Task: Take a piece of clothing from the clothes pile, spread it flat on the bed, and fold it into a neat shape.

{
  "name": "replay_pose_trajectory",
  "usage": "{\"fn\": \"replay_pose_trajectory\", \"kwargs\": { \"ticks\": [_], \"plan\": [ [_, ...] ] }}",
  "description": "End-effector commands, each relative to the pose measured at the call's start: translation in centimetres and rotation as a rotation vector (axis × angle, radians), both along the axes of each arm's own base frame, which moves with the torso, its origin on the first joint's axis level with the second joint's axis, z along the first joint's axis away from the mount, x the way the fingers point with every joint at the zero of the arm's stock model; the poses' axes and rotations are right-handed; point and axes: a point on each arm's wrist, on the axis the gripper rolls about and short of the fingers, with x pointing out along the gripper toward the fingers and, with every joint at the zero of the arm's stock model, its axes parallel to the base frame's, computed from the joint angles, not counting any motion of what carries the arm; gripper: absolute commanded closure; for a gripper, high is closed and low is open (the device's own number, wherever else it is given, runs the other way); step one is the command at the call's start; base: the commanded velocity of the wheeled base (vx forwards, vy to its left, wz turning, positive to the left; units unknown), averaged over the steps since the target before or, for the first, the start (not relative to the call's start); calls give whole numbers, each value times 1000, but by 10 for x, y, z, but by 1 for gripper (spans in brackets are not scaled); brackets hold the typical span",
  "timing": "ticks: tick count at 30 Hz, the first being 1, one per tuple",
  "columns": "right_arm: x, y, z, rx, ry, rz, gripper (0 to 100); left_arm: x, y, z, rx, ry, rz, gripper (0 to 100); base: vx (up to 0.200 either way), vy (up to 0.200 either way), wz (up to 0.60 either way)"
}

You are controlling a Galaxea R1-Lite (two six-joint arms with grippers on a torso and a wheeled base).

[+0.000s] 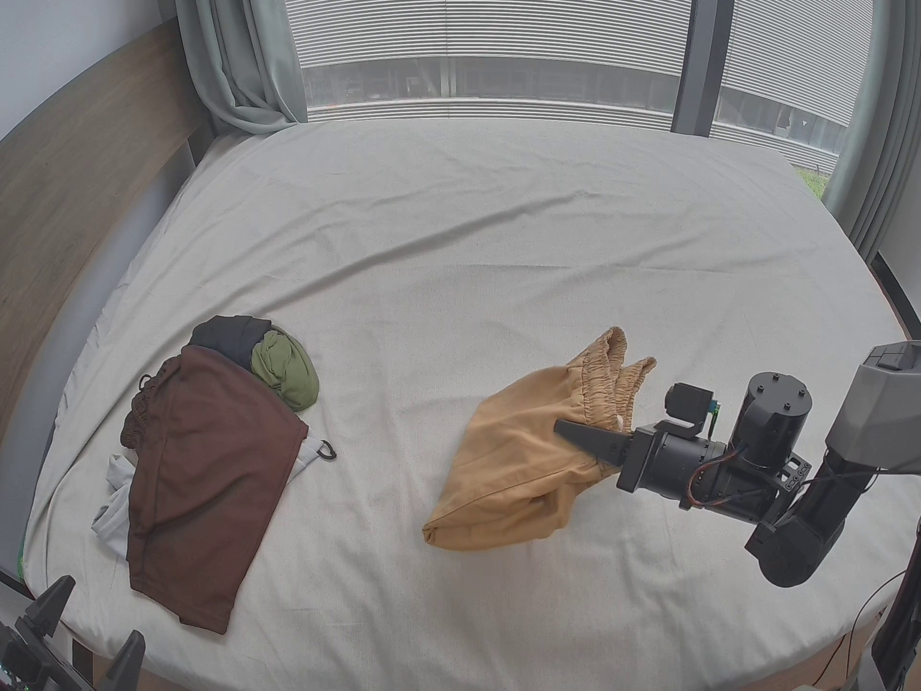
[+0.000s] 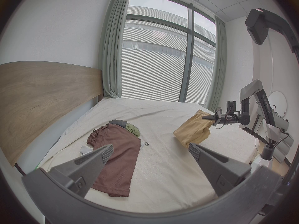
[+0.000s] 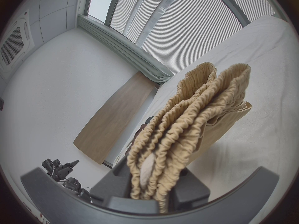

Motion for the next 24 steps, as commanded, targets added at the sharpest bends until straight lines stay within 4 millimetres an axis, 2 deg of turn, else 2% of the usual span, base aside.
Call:
{"fn": "replay_pose_trajectory", "kwargs": {
  "ticks": [1,7,14,24],
  "plan": [
    [6,3,7,30,-20,3,100,0,0,-1,0,4,0,0,0,0,0],
    [14,6,14,62,-34,1,100,0,0,-1,0,4,0,0,0,0,0],
    [32,15,26,72,-45,0,100,0,0,-1,0,4,0,0,0,0,0],
    [60,27,33,88,-29,-6,100,0,0,-1,0,4,0,0,0,0,0]
  ]
}}
